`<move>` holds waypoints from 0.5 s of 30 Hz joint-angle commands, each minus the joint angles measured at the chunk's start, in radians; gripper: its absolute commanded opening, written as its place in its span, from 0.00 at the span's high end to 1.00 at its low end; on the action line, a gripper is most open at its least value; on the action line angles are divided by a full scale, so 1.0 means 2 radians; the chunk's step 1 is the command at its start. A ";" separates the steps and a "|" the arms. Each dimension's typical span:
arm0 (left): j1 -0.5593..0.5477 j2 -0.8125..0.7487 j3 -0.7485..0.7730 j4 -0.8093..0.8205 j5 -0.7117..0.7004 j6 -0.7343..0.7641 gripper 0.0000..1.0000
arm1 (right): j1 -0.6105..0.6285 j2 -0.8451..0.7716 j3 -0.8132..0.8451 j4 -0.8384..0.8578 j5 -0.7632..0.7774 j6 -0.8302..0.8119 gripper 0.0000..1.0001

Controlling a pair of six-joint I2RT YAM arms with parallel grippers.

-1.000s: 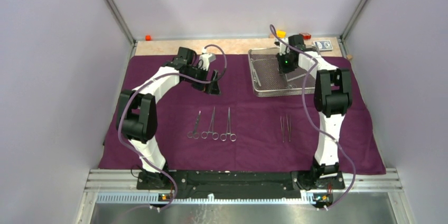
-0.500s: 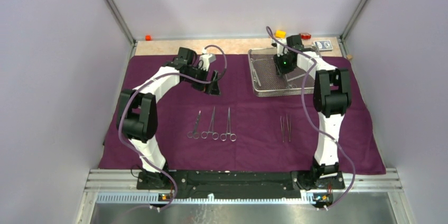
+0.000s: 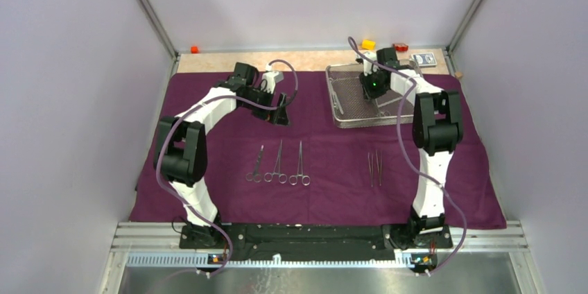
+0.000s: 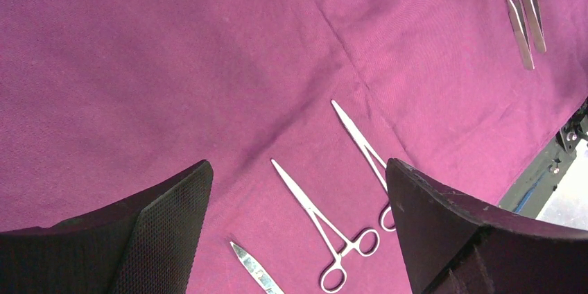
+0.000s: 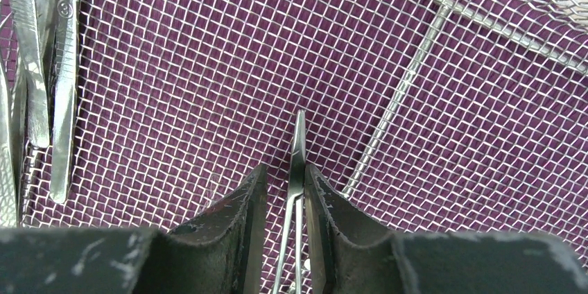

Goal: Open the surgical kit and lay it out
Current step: Pick up the medical item from the container.

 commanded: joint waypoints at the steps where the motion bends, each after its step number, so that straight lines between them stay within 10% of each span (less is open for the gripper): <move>1: 0.001 -0.006 0.008 0.003 0.014 0.012 0.01 | 0.001 -0.020 -0.023 -0.033 0.017 -0.014 0.74; 15: 0.001 -0.006 0.007 0.000 0.014 0.013 0.01 | -0.007 0.002 -0.016 -0.039 0.015 -0.017 0.84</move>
